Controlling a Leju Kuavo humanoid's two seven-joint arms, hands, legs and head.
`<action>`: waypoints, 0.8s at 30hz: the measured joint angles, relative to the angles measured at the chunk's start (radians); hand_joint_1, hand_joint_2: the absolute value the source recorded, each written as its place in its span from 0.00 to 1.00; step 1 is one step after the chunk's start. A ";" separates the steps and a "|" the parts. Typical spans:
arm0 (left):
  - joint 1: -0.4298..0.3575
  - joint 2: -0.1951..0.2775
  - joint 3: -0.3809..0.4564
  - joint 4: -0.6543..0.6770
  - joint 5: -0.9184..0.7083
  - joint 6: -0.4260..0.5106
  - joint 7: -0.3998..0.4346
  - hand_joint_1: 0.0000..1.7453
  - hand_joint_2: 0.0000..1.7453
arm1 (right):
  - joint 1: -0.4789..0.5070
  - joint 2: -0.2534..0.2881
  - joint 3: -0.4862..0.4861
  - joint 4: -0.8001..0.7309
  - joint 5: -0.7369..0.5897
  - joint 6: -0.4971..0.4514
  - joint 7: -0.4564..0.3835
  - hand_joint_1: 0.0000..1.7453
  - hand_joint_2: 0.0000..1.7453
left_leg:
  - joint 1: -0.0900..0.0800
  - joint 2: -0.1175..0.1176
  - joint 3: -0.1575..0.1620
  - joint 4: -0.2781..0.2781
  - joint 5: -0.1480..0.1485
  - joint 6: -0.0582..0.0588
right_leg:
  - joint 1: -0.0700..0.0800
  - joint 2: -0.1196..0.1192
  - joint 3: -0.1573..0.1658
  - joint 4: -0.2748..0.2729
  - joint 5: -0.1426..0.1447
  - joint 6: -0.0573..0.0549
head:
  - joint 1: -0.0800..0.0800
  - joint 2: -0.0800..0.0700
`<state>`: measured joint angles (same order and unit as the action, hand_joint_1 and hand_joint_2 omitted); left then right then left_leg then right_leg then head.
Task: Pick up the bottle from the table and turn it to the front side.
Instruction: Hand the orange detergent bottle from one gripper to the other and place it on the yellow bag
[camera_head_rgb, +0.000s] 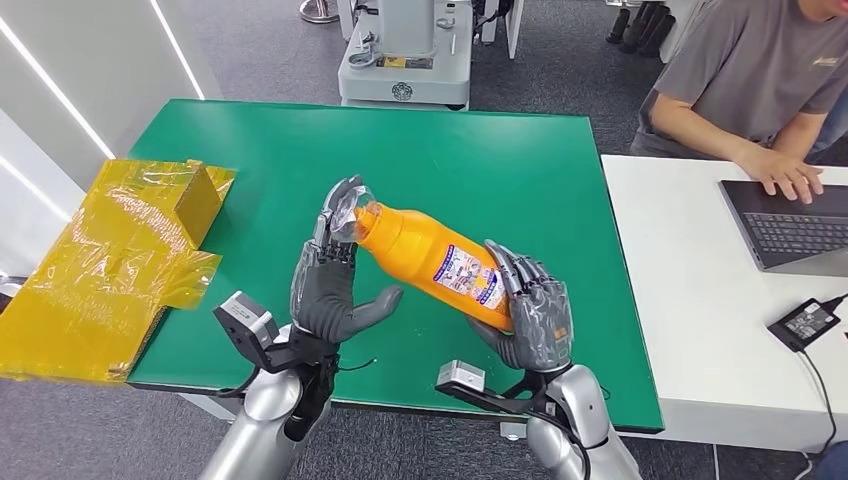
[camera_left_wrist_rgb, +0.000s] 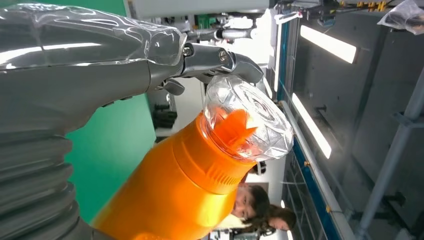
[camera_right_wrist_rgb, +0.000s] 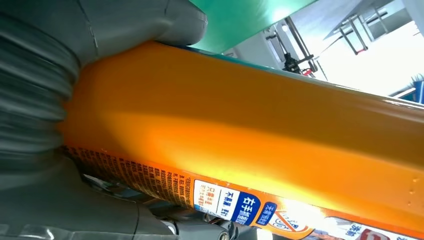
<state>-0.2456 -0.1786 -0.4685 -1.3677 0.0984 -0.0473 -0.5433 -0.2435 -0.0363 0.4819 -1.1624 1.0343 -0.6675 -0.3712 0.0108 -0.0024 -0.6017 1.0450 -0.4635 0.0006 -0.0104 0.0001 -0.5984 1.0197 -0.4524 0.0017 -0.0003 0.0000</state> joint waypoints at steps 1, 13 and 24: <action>-0.001 0.001 0.000 0.001 0.006 -0.010 0.000 0.00 1.00 | -0.002 -0.001 0.005 0.004 -0.003 0.004 0.003 1.00 1.00 | 0.000 0.000 0.000 0.000 0.000 0.000 | 0.000 0.000 0.000 0.000 0.000 0.000 | 0.000 0.000; -0.003 0.012 0.000 0.003 0.027 -0.056 0.000 0.00 1.00 | -0.021 -0.009 0.037 0.040 -0.008 0.108 0.025 1.00 1.00 | 0.000 0.000 0.000 0.000 0.000 0.000 | 0.000 0.000 0.000 0.000 0.000 0.000 | 0.000 0.000; -0.003 0.008 0.002 0.003 0.017 -0.056 0.024 0.00 1.00 | -0.037 -0.009 0.044 0.051 -0.061 0.126 -0.034 1.00 1.00 | 0.000 0.000 0.000 0.000 0.000 0.000 | 0.000 0.000 0.000 0.000 0.000 0.000 | 0.000 0.000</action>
<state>-0.2488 -0.1702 -0.4660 -1.3645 0.1153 -0.1030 -0.5194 -0.2802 -0.0456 0.5262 -1.1113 0.9736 -0.5419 -0.4051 0.0107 -0.0026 -0.6020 1.0450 -0.4634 0.0006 -0.0104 -0.0001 -0.5983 1.0198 -0.4525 0.0017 -0.0003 0.0000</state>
